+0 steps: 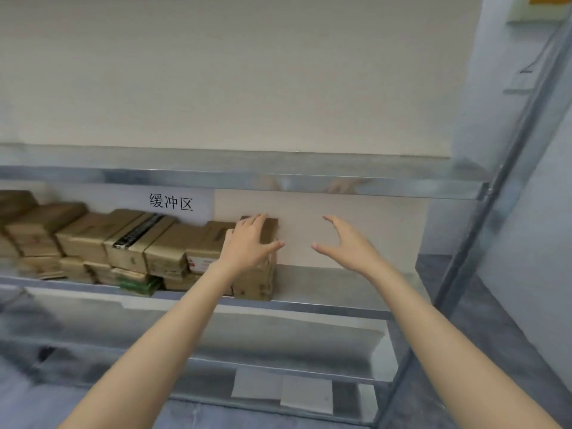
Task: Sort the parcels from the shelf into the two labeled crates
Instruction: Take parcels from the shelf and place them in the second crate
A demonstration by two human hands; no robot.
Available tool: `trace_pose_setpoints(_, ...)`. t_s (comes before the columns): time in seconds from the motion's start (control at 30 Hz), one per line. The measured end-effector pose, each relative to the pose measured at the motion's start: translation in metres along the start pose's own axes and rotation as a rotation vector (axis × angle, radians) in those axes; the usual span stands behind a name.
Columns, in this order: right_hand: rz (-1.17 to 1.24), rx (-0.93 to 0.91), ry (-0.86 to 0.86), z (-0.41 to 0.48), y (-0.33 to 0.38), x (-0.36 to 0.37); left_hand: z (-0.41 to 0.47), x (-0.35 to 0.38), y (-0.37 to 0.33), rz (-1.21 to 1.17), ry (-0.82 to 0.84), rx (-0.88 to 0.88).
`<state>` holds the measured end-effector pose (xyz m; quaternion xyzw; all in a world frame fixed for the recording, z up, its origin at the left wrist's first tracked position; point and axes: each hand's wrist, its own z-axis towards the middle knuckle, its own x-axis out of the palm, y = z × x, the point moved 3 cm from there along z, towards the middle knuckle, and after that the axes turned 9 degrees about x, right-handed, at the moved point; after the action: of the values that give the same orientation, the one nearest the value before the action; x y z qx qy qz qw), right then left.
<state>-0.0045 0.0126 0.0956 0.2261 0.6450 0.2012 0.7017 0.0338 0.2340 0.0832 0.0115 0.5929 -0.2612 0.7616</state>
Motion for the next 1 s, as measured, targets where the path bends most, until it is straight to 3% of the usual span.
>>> trace_pose_setpoints(0.2,0.051,-0.006,0.127,0.059,0.037,0.075,0.005,0.009,0.099,0.047,0.026,-0.072)
trace_pose_setpoints(0.43,-0.004,0.074,0.294,0.101,0.038,0.141,0.014,0.048,0.158,0.039,0.114,-0.103)
trace_pose_setpoints(0.7,0.071,0.138,0.375,0.13,0.032,0.18,0.037,0.08,0.178,-0.06,0.122,-0.06)
trace_pose_setpoints(1.0,0.123,0.086,0.305,0.121,0.031,0.187,0.034,0.079,0.163,-0.261,0.099,-0.027)
